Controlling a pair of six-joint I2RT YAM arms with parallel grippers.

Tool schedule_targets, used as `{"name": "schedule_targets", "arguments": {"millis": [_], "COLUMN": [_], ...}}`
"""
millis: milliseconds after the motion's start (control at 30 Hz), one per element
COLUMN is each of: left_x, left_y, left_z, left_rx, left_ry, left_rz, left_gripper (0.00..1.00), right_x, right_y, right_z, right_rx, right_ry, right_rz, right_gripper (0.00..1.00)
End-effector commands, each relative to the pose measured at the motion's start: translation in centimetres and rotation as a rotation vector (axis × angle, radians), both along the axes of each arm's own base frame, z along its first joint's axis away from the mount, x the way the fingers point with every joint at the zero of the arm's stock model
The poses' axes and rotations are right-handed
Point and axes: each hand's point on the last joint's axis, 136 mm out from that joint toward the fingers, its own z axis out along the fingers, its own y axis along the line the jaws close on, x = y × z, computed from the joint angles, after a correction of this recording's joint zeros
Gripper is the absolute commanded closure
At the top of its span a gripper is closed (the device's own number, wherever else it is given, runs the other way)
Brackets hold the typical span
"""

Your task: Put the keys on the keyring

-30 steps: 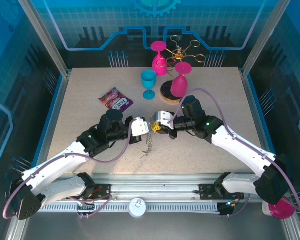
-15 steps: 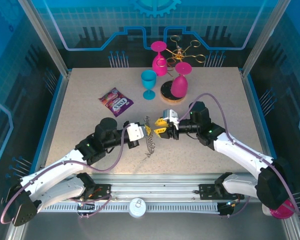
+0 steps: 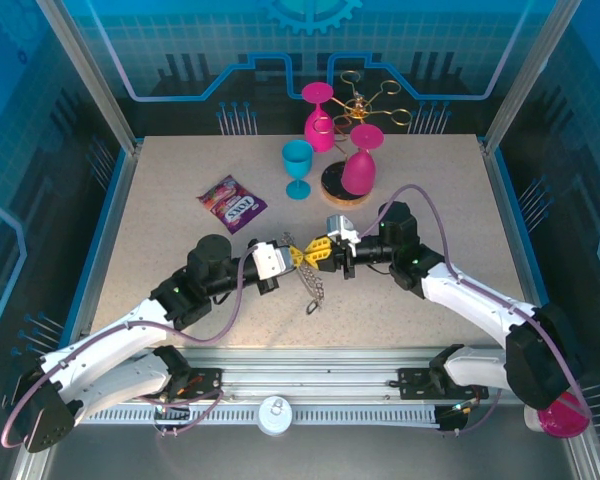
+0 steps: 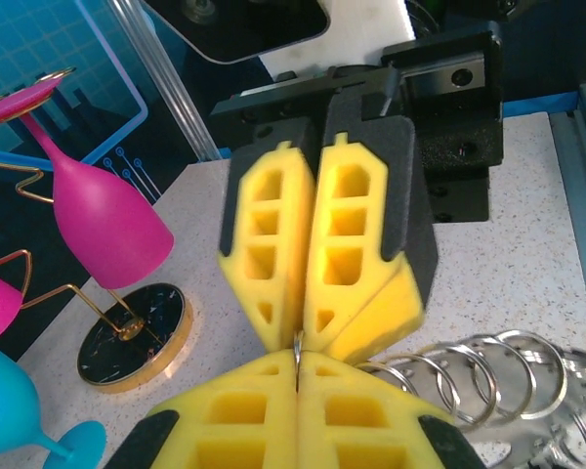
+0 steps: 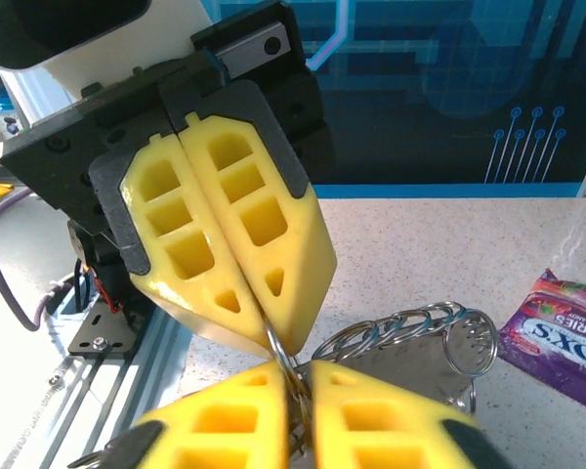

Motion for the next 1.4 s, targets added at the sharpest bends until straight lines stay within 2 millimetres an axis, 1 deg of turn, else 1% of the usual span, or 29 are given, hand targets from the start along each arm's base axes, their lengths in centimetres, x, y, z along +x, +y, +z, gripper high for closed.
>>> {"name": "schedule_targets", "arguments": {"millis": [0,33,100,133,167,300,367,433,500,767,1000,1100,1133,1200,1267,1333,1367], "left_x": [-0.8,-0.7,-0.4,-0.1,0.1,0.3,0.4,0.6,0.7,0.9,1.0,0.9,0.9,0.8,0.7,0.5,0.5], "left_y": [-0.5,-0.4,-0.3,0.0,0.2,0.9,1.2,1.4,1.5,1.1,0.5,0.2,0.2,0.1,0.1,0.0,-0.1], "left_z": [1.9,1.8,1.6,1.4,1.2,-0.3,-0.7,-1.2,-1.6,-1.0,-0.7,-0.1,0.2,0.7,0.9,1.0,1.0], "left_rx": [-0.072,-0.071,-0.058,-0.047,-0.033,0.068,0.108,0.151,0.186,0.186,0.175,0.153,0.146,0.133,0.123,0.107,0.097], "left_ry": [-0.039,-0.039,-0.031,-0.023,-0.014,0.028,0.043,0.063,0.082,0.082,0.077,0.061,0.056,0.037,0.024,0.011,0.004], "left_rz": [-0.043,-0.038,-0.02,0.002,0.024,0.055,0.065,0.077,0.084,0.068,0.049,0.035,0.03,0.022,0.019,0.009,0.008], "left_gripper": [1.0,1.0,1.0,0.86,0.77,0.75,0.75,0.76,0.78,0.79,0.83,0.88,0.91,1.0,1.0,1.0,1.0], "right_x": [0.0,0.0,-0.1,-0.1,-0.2,-0.6,-0.6,-0.5,-0.6,-0.9,-1.9,-2.3,-2.4,-2.3,-2.0,-1.5,-1.0], "right_y": [-0.1,-0.1,-0.2,-0.3,-0.4,-0.5,-0.5,-0.4,-0.2,0.7,1.4,1.5,1.5,1.5,1.3,0.9,0.7], "right_z": [0.7,0.8,1.0,1.0,1.0,0.5,0.2,0.5,0.2,-0.2,0.7,1.0,1.1,1.2,1.4,1.6,2.0], "right_rx": [0.026,0.025,0.015,0.006,-0.009,-0.103,-0.151,-0.187,-0.234,-0.348,-0.328,-0.307,-0.297,-0.276,-0.259,-0.235,-0.212], "right_ry": [-0.016,-0.018,-0.027,-0.032,-0.039,-0.08,-0.095,-0.132,-0.161,-0.237,-0.268,-0.272,-0.274,-0.279,-0.276,-0.259,-0.247], "right_rz": [0.02,0.022,0.021,0.018,0.017,0.012,0.005,-0.001,-0.005,0.014,0.056,0.067,0.067,0.055,0.032,-0.011,-0.048], "right_gripper": [0.98,1.0,1.0,1.0,1.0,1.0,1.0,1.0,1.0,1.0,1.0,1.0,1.0,1.0,1.0,0.94,0.87]}}
